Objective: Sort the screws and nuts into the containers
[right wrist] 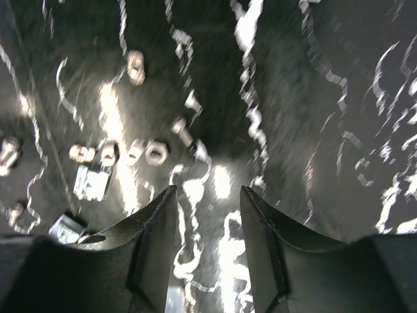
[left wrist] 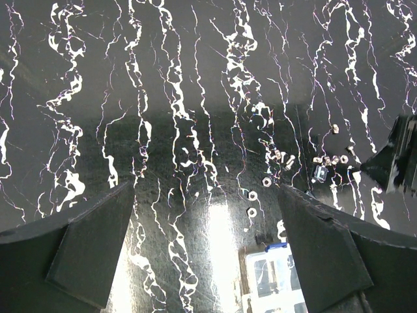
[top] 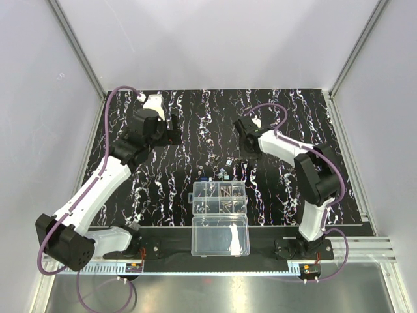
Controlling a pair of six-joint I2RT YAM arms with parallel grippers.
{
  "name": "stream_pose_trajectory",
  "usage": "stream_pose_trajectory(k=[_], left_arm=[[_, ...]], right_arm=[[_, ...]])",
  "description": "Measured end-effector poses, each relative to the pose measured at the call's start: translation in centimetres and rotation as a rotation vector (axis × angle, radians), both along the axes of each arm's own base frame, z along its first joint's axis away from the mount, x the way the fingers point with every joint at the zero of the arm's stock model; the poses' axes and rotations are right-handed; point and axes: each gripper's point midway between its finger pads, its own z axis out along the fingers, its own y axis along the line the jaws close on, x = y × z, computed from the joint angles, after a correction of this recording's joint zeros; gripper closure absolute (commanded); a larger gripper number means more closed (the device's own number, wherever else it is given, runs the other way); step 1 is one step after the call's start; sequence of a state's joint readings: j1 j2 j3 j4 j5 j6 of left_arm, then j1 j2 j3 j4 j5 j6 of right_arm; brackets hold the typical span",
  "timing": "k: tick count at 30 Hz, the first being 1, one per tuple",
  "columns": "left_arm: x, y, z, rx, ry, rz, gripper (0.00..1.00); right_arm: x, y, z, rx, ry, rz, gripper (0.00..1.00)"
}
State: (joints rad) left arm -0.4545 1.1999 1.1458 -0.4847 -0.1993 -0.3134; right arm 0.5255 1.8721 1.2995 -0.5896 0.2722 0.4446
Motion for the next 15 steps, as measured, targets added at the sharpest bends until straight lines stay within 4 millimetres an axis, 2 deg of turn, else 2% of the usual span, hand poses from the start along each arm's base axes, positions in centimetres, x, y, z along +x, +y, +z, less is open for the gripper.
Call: stream_pose_trajectory(k=[7, 15], left_arm=[[0.0, 0.0, 0.0, 0.000, 0.000, 0.000, 0.01], [0.0, 0.0, 0.0, 0.000, 0.000, 0.000, 0.01]], right_arm=[[2.4, -1.1, -0.1, 0.010, -0.052, -0.003, 0.58], [3.5, 0.1, -1.2, 0.028, -0.047, 0.053, 0.59]])
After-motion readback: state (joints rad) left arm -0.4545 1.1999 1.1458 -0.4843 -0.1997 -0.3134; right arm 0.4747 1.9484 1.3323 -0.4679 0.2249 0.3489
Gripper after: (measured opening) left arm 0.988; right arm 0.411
